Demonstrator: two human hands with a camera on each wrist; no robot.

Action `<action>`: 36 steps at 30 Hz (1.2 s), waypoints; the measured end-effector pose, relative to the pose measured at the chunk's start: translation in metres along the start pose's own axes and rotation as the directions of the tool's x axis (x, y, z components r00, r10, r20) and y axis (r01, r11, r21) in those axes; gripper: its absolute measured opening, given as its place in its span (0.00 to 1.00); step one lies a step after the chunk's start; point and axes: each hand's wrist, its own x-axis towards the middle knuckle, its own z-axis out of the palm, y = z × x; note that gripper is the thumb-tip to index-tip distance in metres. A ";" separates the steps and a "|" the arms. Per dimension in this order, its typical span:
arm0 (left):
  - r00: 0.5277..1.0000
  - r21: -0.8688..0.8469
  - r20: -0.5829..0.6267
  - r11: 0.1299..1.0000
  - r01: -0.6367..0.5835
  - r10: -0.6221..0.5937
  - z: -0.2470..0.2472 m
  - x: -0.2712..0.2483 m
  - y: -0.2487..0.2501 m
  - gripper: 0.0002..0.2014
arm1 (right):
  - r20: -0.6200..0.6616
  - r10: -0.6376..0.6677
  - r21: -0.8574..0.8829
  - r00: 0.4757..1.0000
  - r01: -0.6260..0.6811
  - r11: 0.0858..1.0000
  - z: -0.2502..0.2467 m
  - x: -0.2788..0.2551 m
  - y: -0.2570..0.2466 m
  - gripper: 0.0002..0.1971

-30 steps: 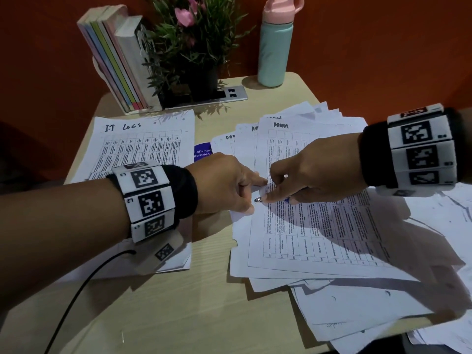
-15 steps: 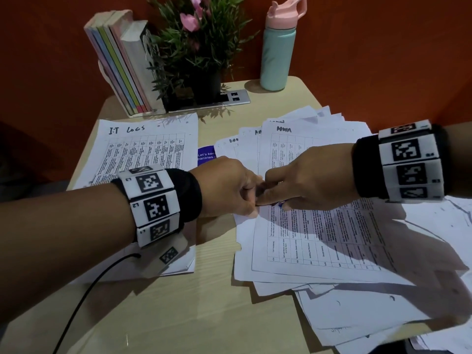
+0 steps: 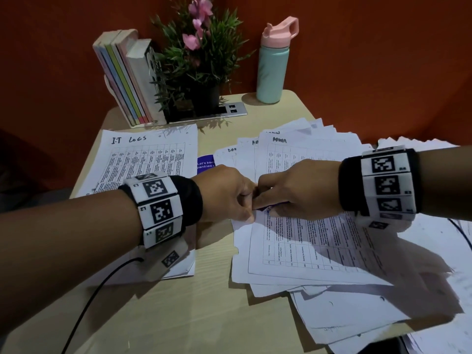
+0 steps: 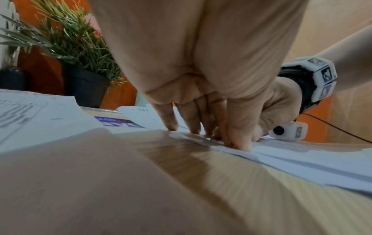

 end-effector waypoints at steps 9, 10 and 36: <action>0.995 -0.284 -0.038 0.955 0.080 -0.094 -0.025 0.002 0.008 0.02 | 0.075 0.233 0.222 0.970 -0.244 0.944 -0.017 -0.013 0.001 0.27; 0.991 -0.317 -0.080 0.945 0.078 -0.108 -0.032 0.002 0.009 0.03 | 0.086 0.264 0.260 0.961 -0.277 0.925 -0.017 -0.014 0.000 0.29; 0.959 -0.765 -0.011 0.621 0.174 -0.283 -0.045 -0.043 0.001 0.03 | 0.075 0.416 0.219 0.906 -0.422 0.880 -0.048 -0.022 -0.014 0.38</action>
